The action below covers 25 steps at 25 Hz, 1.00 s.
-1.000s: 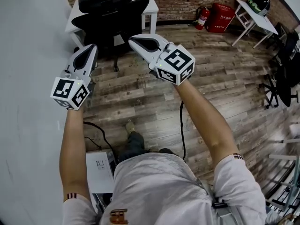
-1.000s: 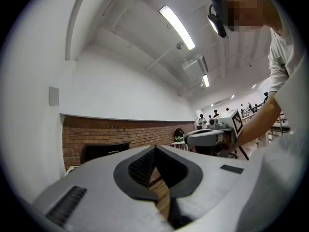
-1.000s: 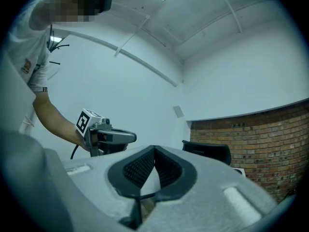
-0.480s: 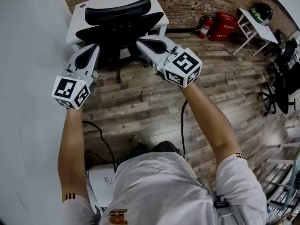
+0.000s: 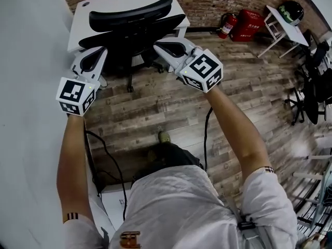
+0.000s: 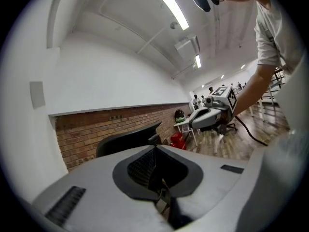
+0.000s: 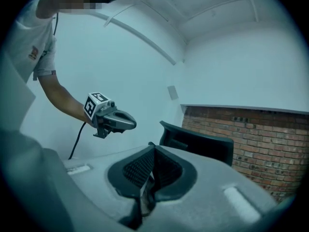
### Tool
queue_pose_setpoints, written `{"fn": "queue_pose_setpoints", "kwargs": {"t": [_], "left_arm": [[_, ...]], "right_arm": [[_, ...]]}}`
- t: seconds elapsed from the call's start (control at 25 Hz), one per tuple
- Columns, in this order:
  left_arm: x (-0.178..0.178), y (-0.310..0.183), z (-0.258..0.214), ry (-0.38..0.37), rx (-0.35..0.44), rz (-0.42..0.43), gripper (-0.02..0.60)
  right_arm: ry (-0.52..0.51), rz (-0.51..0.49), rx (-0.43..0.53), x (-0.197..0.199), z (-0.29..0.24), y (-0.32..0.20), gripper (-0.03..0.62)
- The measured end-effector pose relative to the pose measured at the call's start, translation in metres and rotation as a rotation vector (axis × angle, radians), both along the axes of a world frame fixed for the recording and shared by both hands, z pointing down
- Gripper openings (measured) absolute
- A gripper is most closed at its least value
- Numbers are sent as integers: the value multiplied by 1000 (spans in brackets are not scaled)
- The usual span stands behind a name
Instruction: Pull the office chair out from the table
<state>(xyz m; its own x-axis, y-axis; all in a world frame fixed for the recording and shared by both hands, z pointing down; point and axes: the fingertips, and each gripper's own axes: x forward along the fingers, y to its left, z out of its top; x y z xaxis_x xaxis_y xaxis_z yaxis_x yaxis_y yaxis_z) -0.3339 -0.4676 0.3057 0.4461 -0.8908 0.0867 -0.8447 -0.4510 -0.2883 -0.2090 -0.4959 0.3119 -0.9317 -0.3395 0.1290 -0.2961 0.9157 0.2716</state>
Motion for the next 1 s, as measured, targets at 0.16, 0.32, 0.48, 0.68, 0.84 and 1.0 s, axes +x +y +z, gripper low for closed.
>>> {"fn": "queue_pose_setpoints", "kwargs": {"t": [0.16, 0.32, 0.48, 0.68, 0.84, 1.0], "left_arm": [[-26, -31, 15, -74, -40, -44, 31], [-50, -58, 39, -156, -109, -70, 80], [-69, -84, 60, -281, -169, -78, 134], [-84, -118, 82, -418, -237, -69, 200], [-105, -133, 103, -520, -309, -72, 229], [-124, -144, 126, -622, -388, -69, 244]], "right_arm": [[55, 15, 5, 5, 15, -41, 41], [133, 11, 31, 9, 29, -79, 66], [206, 5, 54, 12, 38, -115, 97], [339, -4, 85, 19, 55, -160, 146], [462, -8, 105, 25, 72, -192, 198], [600, -16, 129, 32, 93, -225, 241]]}}
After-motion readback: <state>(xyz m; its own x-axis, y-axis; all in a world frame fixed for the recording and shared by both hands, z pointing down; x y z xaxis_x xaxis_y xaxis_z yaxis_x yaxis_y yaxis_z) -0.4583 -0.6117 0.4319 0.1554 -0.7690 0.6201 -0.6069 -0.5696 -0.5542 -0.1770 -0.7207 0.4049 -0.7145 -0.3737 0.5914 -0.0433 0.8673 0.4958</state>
